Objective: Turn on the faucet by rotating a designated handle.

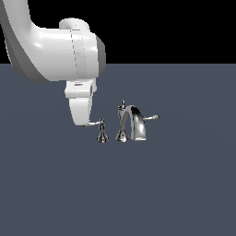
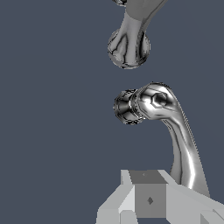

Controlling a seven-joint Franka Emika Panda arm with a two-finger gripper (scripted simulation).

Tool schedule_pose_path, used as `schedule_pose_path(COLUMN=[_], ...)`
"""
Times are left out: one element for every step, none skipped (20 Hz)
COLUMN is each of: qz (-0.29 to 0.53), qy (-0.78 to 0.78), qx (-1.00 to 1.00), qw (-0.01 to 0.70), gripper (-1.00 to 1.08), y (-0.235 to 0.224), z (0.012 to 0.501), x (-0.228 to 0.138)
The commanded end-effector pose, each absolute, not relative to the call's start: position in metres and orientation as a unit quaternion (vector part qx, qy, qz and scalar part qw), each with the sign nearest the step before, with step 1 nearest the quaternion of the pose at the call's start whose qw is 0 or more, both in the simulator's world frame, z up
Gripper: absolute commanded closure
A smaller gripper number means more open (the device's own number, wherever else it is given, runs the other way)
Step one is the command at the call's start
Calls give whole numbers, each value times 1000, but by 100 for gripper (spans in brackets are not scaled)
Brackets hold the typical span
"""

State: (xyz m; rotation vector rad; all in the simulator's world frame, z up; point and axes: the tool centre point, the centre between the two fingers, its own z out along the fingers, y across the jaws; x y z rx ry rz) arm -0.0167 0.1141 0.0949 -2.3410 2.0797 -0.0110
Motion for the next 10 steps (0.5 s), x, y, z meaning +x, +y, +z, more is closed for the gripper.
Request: schedule_pose_path(qz=[-2,-2,-2,-2,-2,-1,-1,-1,-1,-1], qy=[664,664,663,663,663,663,662,662,662,662], qx=[-748,-748,-748,-749,-749,-749,-749,-749,-750,-750], qw=[2,2,2,2,2,2,1,1,1,1], gripper=[108,108,108,108,108,108,108,108,108,108], y=[111,110,109,108,107,106,105,104,103,101], z=[95,95,95,95,95,95,95,95,95,95], x=[-26,-29,-32,-36,-39,-42,-45,-49,-52,-55])
